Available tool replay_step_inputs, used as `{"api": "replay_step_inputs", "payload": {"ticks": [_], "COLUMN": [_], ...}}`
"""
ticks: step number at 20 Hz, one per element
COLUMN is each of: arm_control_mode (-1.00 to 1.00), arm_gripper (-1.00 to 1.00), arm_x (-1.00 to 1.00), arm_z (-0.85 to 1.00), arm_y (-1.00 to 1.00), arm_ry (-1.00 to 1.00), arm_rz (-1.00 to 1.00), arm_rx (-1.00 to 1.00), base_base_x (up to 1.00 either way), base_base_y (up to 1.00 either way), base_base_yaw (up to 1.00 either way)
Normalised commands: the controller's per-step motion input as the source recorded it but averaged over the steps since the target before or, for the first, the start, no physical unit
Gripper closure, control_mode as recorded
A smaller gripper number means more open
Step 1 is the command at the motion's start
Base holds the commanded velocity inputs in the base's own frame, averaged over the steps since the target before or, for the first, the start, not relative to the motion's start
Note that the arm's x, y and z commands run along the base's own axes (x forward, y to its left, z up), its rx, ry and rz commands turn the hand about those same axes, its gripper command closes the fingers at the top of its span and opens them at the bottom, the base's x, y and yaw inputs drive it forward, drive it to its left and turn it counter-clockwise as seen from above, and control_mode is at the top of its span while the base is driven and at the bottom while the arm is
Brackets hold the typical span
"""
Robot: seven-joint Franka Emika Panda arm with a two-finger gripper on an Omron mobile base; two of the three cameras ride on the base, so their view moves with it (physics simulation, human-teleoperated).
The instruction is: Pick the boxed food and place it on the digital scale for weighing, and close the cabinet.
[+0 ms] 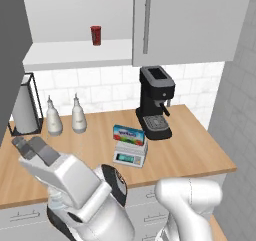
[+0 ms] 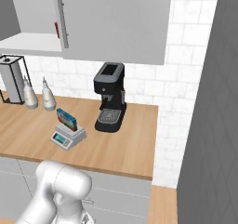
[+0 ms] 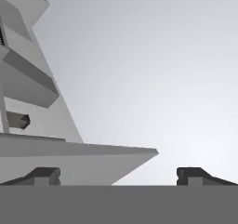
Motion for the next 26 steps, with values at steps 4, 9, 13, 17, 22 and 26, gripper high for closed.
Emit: {"api": "replay_step_inputs", "payload": {"ticks": [4,9,13,17,22,26], "arm_control_mode": [-1.0,-1.0,-1.0,-1.0,-1.0,-1.0], "arm_gripper": [-1.0,-1.0,-1.0,-1.0,-1.0,-1.0], "arm_x": [-0.69,-0.12,0.03,0.53,0.56,-0.71], "arm_z": [-0.51,-0.64,-0.63,-0.83,-1.0,-0.98], "arm_y": [0.76,1.0,1.0,1.0,1.0,1.0], "arm_ry": [-0.04,-0.18,-0.07,-0.01,0.0,-0.1], "arm_rz": [-0.02,-0.14,-0.18,-0.18,-0.2,-0.05], "arm_rx": [0.0,0.01,0.13,0.24,0.31,0.14], "base_base_x": [0.0,0.0,0.0,0.0,0.0,0.0], "base_base_y": [0.0,0.0,0.0,0.0,0.0,0.0], "base_base_yaw": [0.0,0.0,0.0,0.0,0.0,0.0]}}
